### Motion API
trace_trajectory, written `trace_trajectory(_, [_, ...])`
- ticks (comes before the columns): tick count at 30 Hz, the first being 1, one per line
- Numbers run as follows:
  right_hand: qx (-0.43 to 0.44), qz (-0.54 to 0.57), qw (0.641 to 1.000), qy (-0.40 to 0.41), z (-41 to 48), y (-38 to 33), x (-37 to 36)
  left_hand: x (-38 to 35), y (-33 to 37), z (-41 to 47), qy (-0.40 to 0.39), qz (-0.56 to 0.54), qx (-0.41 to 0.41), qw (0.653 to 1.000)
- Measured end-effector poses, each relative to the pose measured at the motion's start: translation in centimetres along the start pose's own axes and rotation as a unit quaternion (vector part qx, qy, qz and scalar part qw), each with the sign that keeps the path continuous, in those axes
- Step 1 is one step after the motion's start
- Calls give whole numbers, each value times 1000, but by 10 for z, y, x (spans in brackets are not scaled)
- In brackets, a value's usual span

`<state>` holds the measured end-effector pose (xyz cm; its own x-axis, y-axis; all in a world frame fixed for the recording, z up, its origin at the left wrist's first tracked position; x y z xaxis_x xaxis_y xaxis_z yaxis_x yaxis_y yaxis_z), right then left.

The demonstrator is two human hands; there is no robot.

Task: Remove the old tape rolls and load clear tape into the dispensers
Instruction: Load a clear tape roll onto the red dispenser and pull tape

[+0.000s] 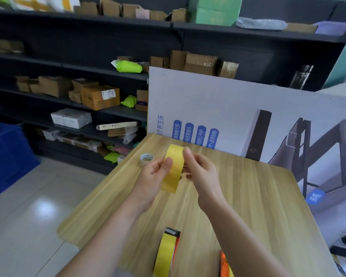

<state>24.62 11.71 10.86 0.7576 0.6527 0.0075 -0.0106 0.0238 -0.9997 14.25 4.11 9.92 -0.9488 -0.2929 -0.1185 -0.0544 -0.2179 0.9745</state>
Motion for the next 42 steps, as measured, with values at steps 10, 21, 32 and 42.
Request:
trace_trajectory(10, [-61,133,989,5,32,-5,-15,26,8,7,-94,98,-17,991])
trace_trajectory(21, [-80,195,976,-57,63,1,-16,49,17,39,-35,225,-24,973])
trace_trajectory(32, [-183,282,941,-32,82,15,-33,78,-8,60,-38,138,39,989])
trace_trajectory(42, [-96,217,967,-90,116,3,-95,149,-25,85,93,169,150,970])
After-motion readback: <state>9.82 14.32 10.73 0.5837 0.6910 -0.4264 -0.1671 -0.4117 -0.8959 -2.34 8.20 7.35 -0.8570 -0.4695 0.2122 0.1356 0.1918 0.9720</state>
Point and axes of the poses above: each hand's wrist, its own z-axis towards the middle knuckle, its own x-axis out of the back of the hand, y = z × x, the point moved 6 cm from there along z, towards the middle knuckle, and after that the axes turned 11 degrees about -y, right-handed, at the moved point
